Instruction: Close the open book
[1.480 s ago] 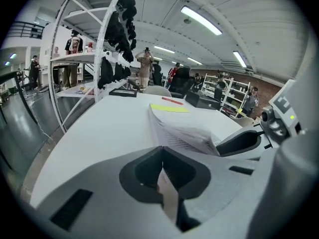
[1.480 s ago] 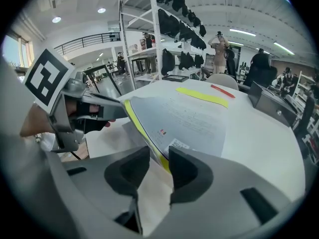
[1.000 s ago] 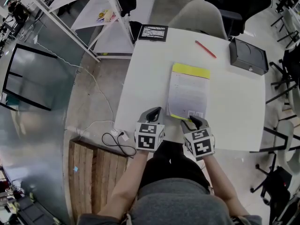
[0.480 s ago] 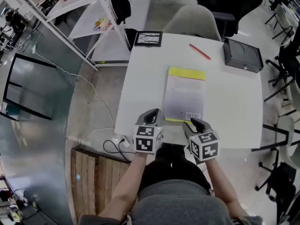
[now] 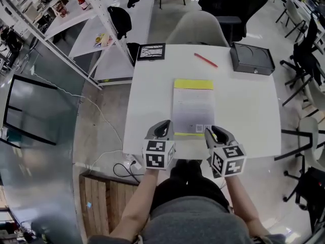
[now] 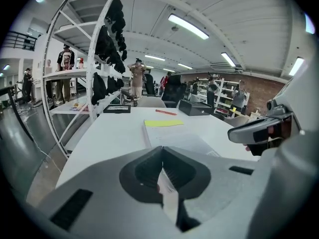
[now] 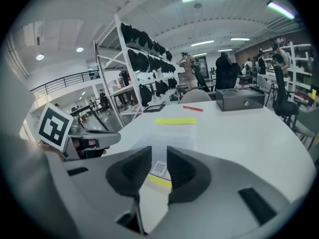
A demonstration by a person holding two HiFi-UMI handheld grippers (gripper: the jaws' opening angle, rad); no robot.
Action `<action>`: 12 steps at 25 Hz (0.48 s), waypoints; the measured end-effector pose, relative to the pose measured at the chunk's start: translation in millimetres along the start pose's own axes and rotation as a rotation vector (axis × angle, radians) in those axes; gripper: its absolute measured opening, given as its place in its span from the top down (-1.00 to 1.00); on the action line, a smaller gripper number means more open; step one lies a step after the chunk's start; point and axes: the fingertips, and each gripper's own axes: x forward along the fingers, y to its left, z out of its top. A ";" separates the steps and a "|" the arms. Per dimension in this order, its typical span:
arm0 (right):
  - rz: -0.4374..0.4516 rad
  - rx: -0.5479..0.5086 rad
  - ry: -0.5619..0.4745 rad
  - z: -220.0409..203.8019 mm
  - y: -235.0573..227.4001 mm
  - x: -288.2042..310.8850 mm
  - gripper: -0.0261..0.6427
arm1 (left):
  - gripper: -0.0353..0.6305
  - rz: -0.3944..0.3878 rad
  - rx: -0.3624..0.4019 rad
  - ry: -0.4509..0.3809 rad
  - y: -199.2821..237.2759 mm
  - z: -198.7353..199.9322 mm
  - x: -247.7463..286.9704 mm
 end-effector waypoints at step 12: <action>-0.120 0.096 -0.157 29.9 -30.5 -36.0 0.85 | 0.88 -0.029 0.047 -0.037 -11.8 20.9 1.0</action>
